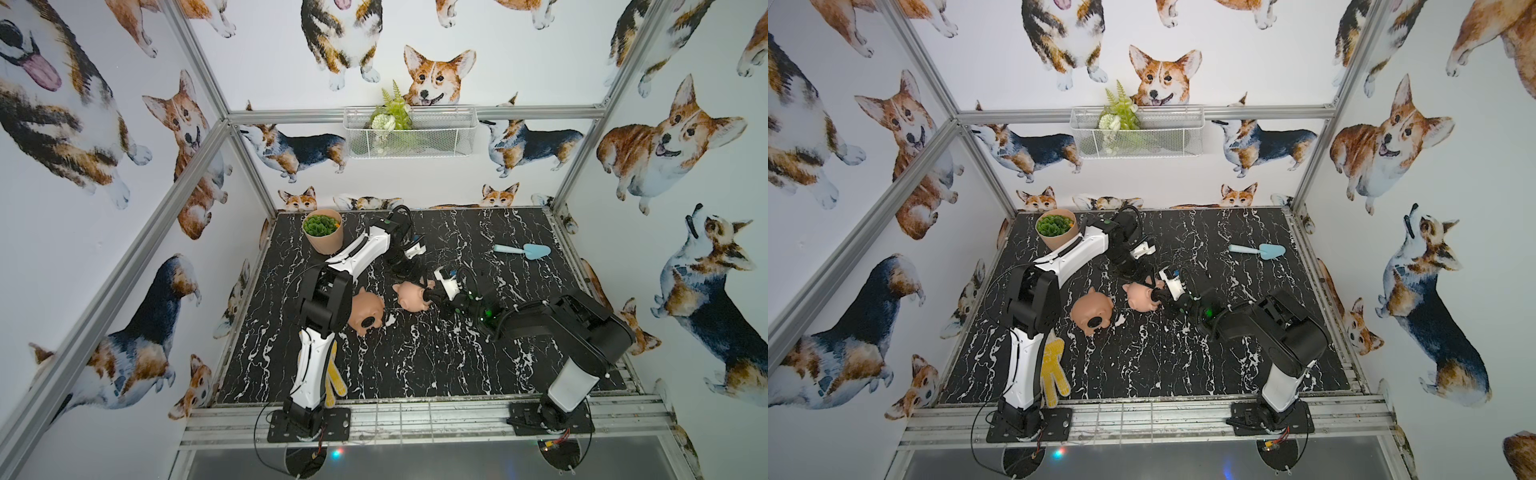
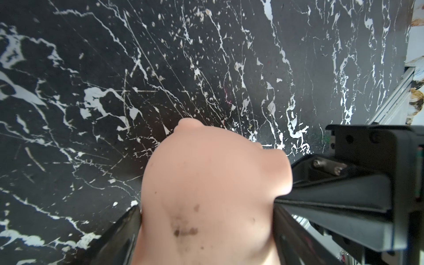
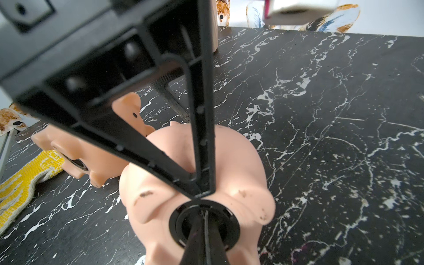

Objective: Close piggy banks
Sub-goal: Close the knob on the piggy bank.

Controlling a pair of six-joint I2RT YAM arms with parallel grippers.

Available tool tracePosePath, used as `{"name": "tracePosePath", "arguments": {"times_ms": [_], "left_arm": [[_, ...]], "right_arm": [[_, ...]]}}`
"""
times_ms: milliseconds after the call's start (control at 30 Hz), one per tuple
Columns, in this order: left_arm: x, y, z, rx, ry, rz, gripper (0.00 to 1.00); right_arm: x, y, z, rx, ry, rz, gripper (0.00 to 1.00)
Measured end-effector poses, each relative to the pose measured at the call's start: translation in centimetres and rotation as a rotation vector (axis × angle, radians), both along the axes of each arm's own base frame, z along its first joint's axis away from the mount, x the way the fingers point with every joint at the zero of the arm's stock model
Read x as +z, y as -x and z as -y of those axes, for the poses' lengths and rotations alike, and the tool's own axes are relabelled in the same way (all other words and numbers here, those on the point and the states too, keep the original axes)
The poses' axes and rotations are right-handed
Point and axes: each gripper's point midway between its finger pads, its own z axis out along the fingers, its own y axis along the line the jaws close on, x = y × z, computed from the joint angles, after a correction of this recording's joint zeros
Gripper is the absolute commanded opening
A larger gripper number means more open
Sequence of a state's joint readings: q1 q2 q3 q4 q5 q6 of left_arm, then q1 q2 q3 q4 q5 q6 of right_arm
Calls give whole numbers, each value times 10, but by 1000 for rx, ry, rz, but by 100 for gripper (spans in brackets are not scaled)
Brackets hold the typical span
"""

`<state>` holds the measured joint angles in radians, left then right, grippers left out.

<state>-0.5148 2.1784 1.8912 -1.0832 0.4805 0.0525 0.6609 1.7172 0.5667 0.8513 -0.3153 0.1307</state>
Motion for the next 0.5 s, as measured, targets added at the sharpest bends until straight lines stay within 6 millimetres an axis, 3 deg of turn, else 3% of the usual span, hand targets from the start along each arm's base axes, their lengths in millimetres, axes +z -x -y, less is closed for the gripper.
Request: {"name": "tracePosePath", "arguments": {"times_ms": [500], "left_arm": [[-1, -1, -2, 3, -12, 2, 88]], "right_arm": [[0, -1, -5, 23, -23, 12, 0]]}}
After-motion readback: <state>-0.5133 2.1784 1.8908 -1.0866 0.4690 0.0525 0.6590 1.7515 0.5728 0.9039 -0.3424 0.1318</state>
